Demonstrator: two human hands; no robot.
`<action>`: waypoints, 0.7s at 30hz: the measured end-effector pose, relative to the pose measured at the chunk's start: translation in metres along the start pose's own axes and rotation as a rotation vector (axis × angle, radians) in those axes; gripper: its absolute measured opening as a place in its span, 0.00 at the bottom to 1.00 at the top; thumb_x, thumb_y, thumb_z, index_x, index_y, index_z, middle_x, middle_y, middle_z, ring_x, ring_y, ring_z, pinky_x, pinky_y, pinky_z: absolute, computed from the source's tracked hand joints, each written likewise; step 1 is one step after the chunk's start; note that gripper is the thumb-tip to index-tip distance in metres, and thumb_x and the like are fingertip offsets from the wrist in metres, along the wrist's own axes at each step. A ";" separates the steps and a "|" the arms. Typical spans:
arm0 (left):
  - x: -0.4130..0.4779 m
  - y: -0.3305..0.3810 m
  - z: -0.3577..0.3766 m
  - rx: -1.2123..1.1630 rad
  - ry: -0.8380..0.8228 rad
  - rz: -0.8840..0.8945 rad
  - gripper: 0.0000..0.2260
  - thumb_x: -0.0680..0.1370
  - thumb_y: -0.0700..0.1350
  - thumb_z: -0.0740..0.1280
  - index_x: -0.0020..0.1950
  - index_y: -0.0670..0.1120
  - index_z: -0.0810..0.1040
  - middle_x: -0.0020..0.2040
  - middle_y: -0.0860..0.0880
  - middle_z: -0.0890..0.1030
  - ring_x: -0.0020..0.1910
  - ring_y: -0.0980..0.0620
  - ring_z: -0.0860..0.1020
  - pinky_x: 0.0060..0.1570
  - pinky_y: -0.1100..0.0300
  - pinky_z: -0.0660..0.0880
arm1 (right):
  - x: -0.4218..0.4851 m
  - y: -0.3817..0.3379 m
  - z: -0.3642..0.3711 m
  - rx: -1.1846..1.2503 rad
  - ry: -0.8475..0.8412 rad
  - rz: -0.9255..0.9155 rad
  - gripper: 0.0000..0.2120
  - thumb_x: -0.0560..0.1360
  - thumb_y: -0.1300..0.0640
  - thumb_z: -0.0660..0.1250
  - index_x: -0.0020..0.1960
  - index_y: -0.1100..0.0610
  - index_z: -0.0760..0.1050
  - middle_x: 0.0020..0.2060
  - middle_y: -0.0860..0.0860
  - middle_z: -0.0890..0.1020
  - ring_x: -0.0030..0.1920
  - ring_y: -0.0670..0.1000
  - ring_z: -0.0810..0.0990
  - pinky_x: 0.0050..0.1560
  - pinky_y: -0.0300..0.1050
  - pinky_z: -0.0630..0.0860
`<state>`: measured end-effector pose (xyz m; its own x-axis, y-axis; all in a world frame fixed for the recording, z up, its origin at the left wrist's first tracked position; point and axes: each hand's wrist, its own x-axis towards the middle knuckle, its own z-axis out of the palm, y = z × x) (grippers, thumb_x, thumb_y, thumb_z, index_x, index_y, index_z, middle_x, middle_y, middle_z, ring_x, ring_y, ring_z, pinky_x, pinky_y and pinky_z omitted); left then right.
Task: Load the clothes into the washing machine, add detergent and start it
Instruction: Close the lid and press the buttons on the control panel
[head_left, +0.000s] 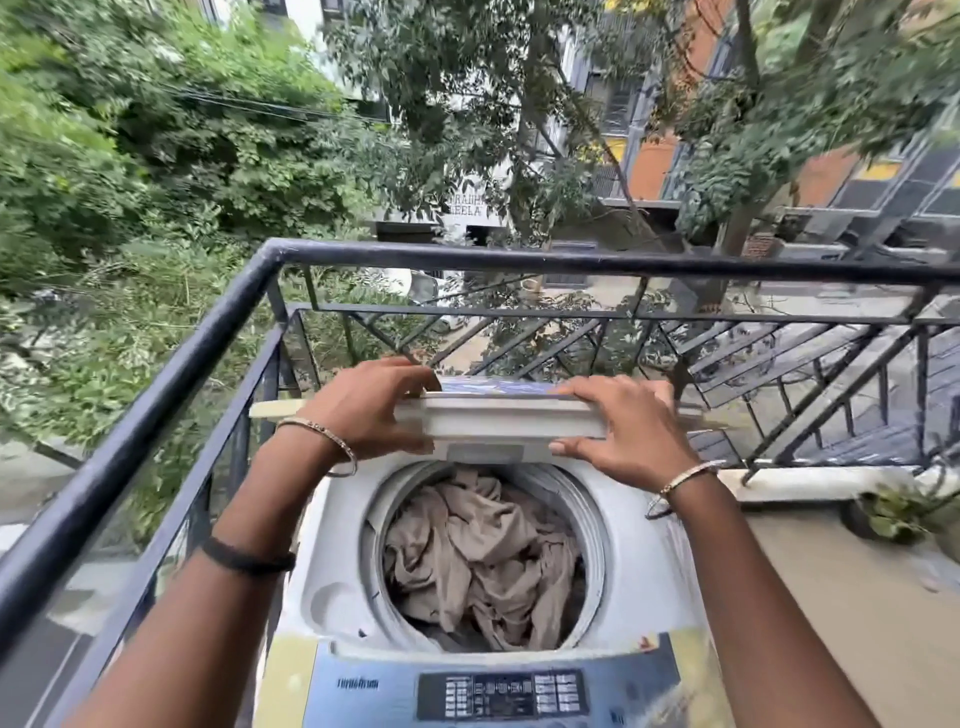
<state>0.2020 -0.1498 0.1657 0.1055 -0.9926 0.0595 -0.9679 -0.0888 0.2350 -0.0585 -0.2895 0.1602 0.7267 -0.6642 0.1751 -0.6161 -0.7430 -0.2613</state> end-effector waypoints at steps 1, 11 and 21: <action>-0.005 0.002 0.004 -0.010 -0.056 0.019 0.23 0.66 0.58 0.75 0.57 0.53 0.76 0.53 0.53 0.78 0.49 0.51 0.78 0.49 0.56 0.77 | -0.009 0.000 0.004 0.000 -0.017 -0.014 0.26 0.64 0.35 0.73 0.61 0.38 0.74 0.57 0.37 0.80 0.60 0.47 0.75 0.54 0.46 0.58; -0.067 0.019 0.119 0.082 -0.431 0.081 0.25 0.58 0.58 0.78 0.49 0.56 0.73 0.69 0.57 0.67 0.63 0.48 0.72 0.51 0.56 0.70 | -0.106 0.002 0.108 -0.046 -0.288 0.018 0.16 0.64 0.44 0.76 0.44 0.45 0.70 0.39 0.38 0.74 0.52 0.45 0.70 0.64 0.50 0.63; -0.105 0.022 0.197 0.014 -0.368 -0.040 0.28 0.66 0.73 0.60 0.53 0.54 0.77 0.73 0.53 0.65 0.70 0.47 0.68 0.64 0.50 0.69 | -0.147 0.006 0.177 -0.064 -0.413 0.034 0.38 0.61 0.18 0.46 0.47 0.47 0.74 0.47 0.43 0.78 0.57 0.50 0.70 0.76 0.58 0.50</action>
<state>0.1246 -0.0637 -0.0262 0.0563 -0.9512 -0.3033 -0.9681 -0.1264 0.2165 -0.1154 -0.1819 -0.0351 0.7587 -0.6090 -0.2314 -0.6496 -0.7338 -0.1989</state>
